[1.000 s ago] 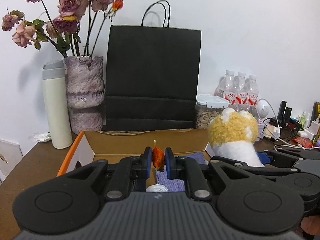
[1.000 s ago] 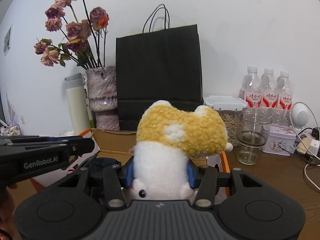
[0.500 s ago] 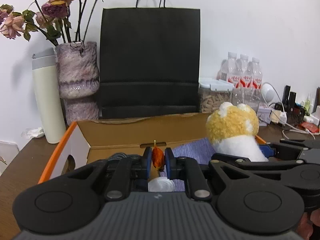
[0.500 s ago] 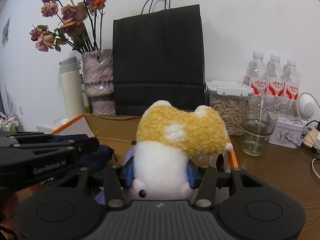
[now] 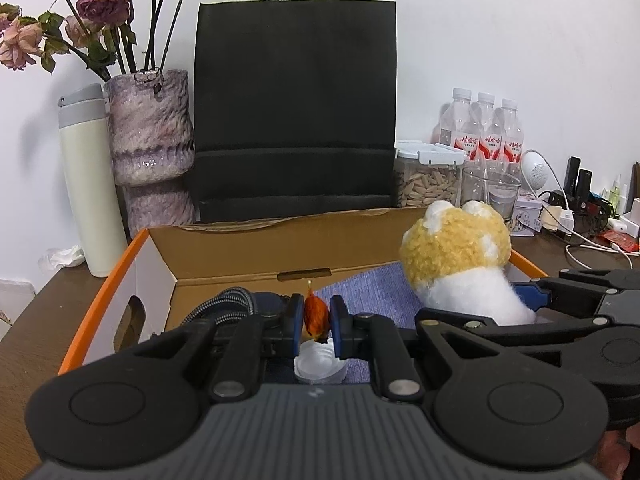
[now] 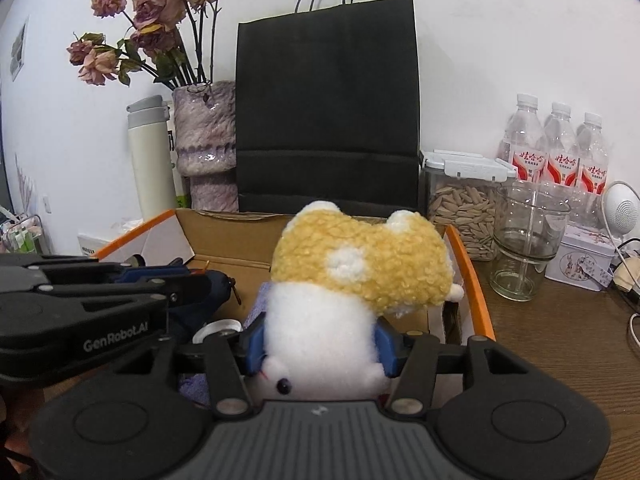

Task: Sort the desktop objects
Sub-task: 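Open both grippers to drop the sheep and orange item into the box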

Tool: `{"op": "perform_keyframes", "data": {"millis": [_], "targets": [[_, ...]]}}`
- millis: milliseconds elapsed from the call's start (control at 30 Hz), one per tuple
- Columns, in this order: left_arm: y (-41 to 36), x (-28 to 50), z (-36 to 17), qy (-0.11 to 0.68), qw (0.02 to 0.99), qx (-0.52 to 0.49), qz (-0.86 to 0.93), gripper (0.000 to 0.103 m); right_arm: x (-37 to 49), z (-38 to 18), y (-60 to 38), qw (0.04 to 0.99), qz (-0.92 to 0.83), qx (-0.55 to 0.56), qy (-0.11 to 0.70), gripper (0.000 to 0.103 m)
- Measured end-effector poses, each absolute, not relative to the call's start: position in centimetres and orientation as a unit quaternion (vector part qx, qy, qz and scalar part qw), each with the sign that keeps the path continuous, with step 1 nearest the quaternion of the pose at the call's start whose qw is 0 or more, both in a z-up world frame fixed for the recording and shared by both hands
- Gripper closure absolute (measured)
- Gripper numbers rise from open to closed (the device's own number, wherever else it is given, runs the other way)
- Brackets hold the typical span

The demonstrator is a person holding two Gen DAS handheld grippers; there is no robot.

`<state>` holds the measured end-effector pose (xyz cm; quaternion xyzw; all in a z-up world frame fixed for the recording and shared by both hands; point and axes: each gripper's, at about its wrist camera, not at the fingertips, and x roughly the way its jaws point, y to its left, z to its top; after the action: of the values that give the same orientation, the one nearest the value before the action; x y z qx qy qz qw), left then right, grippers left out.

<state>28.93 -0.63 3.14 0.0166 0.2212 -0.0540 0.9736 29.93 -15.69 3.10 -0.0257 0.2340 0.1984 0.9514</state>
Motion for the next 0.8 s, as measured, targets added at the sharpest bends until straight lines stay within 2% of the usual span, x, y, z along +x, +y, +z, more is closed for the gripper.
{"op": "perform_keyframes", "data": {"millis": [67,133,233,333,433,467,567,633,733,767,800], "targets": [[-0.5,29.0,3.1,0.222,0.973,0.015,-0.052,0.088,29.9,3.2,-15.7,0.952,0.197,-0.026,0.234,0.047],[-0.5,28.9,3.2,0.22,0.974,0.013,-0.051,0.086,29.9,3.3,-15.8,0.952,0.196,-0.024,0.233,0.038],[-0.3,28.7,3.5,0.213,0.976,0.009,-0.047,0.082,29.8,3.5,-16.1,0.954,0.191,-0.022,0.229,0.029],[0.0,28.6,3.8,0.206,0.978,0.003,-0.037,0.072,29.9,3.7,-16.4,0.957,0.184,-0.016,0.225,0.022],[0.2,28.4,4.1,0.202,0.979,-0.005,-0.025,0.06,30.0,3.9,-16.7,0.958,0.181,-0.009,0.222,0.017],[0.4,28.4,4.2,0.2,0.98,-0.007,-0.018,0.053,30.0,4.0,-16.8,0.959,0.179,-0.007,0.22,0.016],[1.0,28.2,4.5,0.196,0.98,-0.019,-0.007,0.036,30.0,4.2,-17.1,0.961,0.174,0.002,0.217,0.009],[1.4,28.2,4.6,0.193,0.981,-0.025,0.0,0.026,30.0,4.3,-17.3,0.962,0.169,0.005,0.216,0.0],[1.9,28.1,4.7,0.187,0.982,-0.03,0.017,0.009,29.8,4.5,-17.4,0.963,0.168,0.008,0.209,0.0],[2.0,28.0,4.7,0.183,0.982,-0.031,0.027,0.0,29.7,4.6,-17.5,0.964,0.169,0.009,0.206,0.0],[2.2,27.9,4.7,0.179,0.983,-0.033,0.032,0.0,29.6,4.7,-17.5,0.964,0.169,0.009,0.203,0.0]]}}
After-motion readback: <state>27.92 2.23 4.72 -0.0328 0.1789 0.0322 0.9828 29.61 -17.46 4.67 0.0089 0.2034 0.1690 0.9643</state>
